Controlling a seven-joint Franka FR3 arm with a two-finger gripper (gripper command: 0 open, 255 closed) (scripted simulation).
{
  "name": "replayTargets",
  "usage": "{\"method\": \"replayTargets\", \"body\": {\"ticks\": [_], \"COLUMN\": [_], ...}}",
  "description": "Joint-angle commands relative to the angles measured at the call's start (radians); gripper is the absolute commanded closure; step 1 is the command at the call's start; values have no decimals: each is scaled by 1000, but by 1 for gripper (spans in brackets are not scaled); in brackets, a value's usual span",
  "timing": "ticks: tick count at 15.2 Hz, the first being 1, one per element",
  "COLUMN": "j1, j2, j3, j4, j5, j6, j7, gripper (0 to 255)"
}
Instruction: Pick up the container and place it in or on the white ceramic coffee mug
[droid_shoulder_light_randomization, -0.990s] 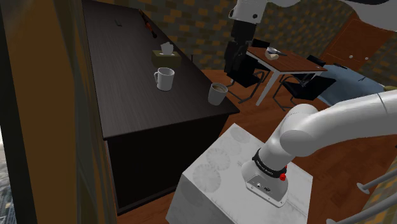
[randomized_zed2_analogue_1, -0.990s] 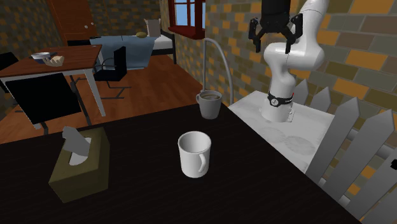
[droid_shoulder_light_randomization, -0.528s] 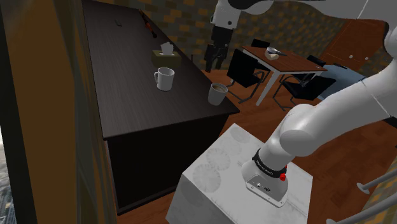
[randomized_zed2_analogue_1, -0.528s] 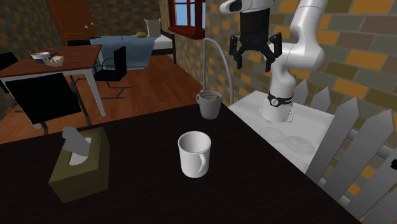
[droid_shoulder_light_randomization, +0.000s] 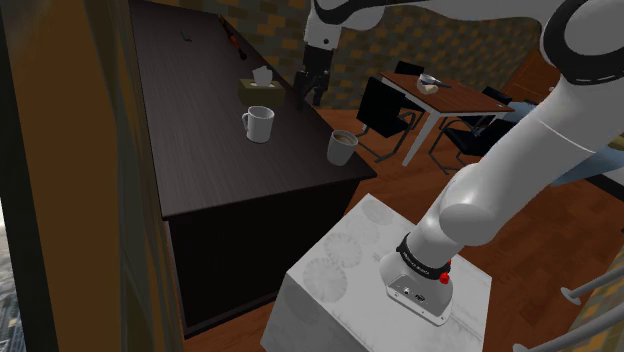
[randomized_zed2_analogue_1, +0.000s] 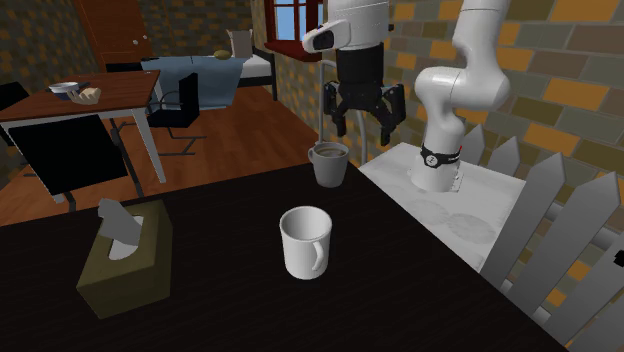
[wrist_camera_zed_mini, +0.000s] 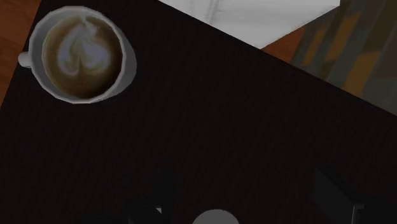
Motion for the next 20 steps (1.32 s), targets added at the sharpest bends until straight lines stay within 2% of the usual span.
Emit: {"method": "replayTargets", "body": {"ticks": [1, 7, 13, 20], "j1": [-4, -12, -27, -24], "j2": [82, 312, 557, 571], "j3": [-6, -13, -13, -10], "j4": [58, 267, 540, 479], "j5": [1, 12, 22, 25], "j6": [27, 59, 41, 116], "j7": [-16, -43, -63, -65], "gripper": [0, 0, 0, 0]}}
